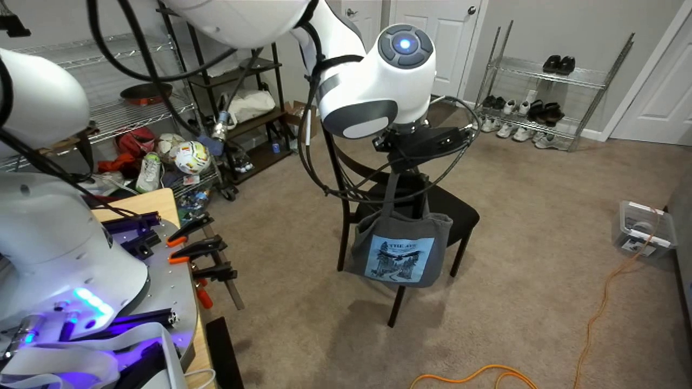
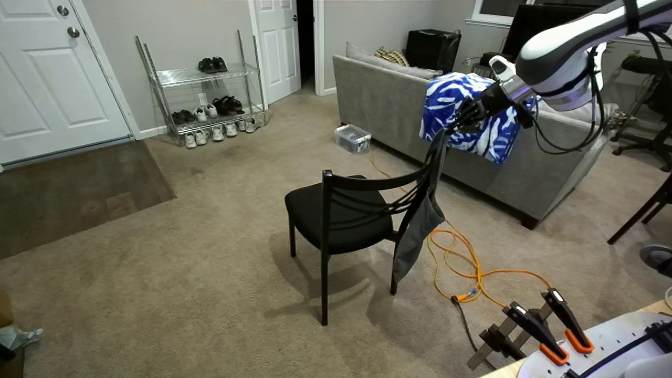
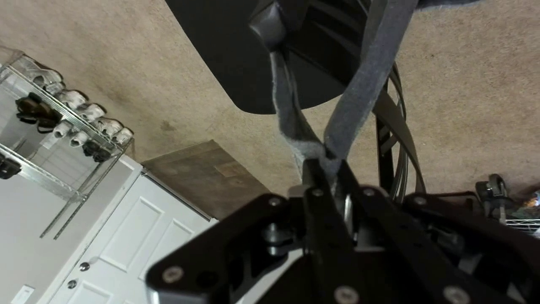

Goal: Move the bag to the other side of the chair

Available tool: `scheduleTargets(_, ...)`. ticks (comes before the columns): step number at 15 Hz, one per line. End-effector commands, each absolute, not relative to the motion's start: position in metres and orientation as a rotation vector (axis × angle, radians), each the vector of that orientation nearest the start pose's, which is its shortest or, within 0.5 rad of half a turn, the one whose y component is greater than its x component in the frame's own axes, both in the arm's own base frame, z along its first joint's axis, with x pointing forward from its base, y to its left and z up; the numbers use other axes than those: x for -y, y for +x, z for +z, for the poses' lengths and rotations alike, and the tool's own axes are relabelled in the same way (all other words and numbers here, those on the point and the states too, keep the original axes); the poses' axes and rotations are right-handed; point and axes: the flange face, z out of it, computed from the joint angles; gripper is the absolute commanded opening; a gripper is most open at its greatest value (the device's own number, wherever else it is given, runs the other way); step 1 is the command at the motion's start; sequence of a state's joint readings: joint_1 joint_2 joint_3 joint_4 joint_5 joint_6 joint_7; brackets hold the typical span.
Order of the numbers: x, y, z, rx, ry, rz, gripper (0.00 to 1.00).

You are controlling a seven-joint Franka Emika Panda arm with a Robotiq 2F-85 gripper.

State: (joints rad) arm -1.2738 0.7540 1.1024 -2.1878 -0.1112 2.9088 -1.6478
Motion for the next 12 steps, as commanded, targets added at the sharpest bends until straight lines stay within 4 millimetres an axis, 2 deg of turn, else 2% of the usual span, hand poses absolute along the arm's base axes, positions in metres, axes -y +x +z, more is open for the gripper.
scheduleTargets(1,0.121,0.575,0.245,1.818,-2.321,-0.985,0.02)
scheduleTargets(5,0.127,0.572,0.222,1.811,-2.340,-0.919,0.02)
scheduleTargets(12,0.128,0.572,0.214,1.821,-2.347,-0.897,0.02)
